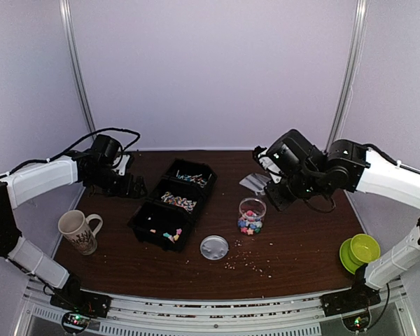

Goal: Pack the candies
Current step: Pick up the plate from the center of the board.

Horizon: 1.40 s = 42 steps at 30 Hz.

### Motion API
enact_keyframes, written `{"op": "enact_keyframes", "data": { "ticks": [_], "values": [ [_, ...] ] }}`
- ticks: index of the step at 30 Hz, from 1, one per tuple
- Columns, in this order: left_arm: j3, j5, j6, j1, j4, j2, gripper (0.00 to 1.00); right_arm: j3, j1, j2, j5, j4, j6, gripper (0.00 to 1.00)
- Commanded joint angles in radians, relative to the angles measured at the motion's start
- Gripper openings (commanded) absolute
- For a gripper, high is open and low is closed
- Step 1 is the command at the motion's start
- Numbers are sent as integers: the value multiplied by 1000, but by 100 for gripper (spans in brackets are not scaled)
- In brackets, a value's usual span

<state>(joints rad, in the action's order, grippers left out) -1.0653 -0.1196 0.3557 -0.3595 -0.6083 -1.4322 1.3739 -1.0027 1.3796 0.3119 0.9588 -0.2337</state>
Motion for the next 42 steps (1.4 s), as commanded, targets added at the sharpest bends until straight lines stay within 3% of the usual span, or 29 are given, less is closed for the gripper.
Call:
{"op": "enact_keyframes", "data": {
  "ticks": [1, 12, 22, 36, 42],
  "values": [
    [-59, 74, -40, 11, -5, -51, 98, -45, -8, -9, -5, -216, 23, 0],
    [-290, 172, -40, 11, -99, -262, 97, -283, -44, -145, -53, -378, 12, 0],
    [-465, 113, -55, 1, -125, -470, 89, -388, -50, -267, -37, -414, -2, 0],
    [-465, 120, -80, -45, -154, -542, 77, -408, -50, -289, -39, -422, -6, 0],
    [-480, 105, -102, -45, -160, -570, 68, -399, -50, -270, -49, -422, -9, 0]
  ]
}}
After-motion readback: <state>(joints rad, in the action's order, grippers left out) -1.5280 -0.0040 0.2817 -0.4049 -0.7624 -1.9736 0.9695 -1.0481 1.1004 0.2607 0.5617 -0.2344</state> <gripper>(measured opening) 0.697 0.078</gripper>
